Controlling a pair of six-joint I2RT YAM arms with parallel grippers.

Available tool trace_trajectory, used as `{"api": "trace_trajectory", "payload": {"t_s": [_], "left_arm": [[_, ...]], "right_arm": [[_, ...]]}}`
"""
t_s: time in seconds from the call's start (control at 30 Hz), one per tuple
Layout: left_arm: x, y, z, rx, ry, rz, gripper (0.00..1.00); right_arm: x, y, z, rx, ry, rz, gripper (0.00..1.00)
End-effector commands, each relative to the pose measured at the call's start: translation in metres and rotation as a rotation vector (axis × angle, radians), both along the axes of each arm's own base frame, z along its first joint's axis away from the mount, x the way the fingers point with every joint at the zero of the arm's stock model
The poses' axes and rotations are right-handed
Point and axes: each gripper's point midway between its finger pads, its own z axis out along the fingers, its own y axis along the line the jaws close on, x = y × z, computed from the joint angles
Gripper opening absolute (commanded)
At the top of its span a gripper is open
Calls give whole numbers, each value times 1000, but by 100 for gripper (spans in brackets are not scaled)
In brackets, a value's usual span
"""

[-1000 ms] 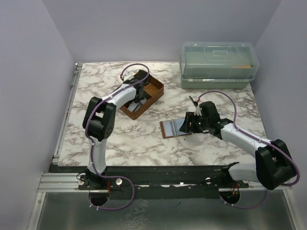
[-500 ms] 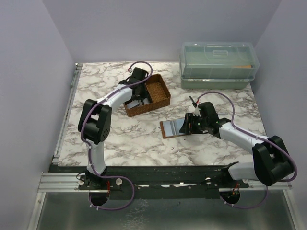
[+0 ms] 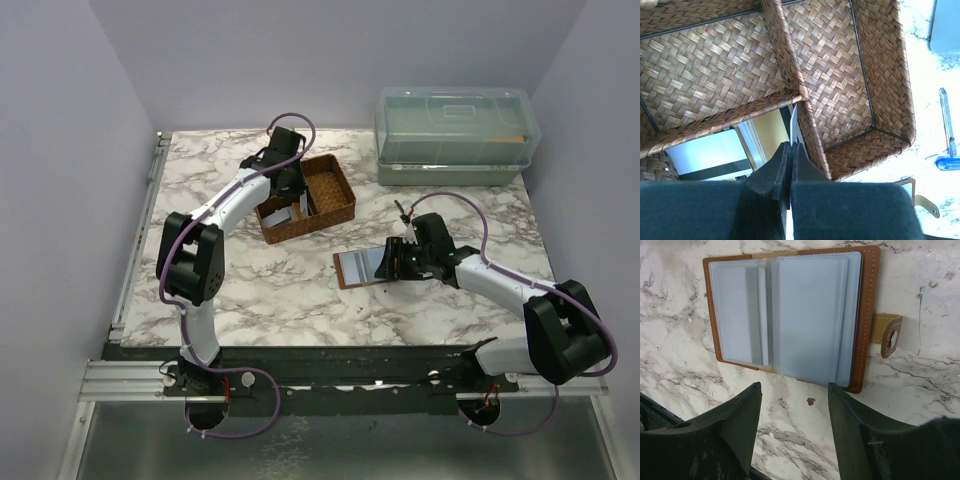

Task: Put the credit cards into the card holder
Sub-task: Pick up the credit card from the storage box.

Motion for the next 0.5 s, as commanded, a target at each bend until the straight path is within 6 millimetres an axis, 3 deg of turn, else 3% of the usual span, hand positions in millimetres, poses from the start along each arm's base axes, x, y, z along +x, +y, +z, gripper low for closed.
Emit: {"api": "trace_trajectory", "payload": {"t_s": [0.0, 0.17, 0.33, 0.47], "left_arm": [[0, 10, 22, -60, 26, 50, 0], [-2, 37, 23, -62, 141, 234, 0], [-9, 42, 21, -116, 220, 310, 0], [-20, 52, 8, -143, 329, 473, 0]], "right_arm": [[3, -4, -3, -22, 6, -19, 59], [3, -3, -4, -22, 12, -16, 58], [4, -3, -4, -23, 14, -16, 58], [4, -2, -4, -22, 22, -15, 58]]}}
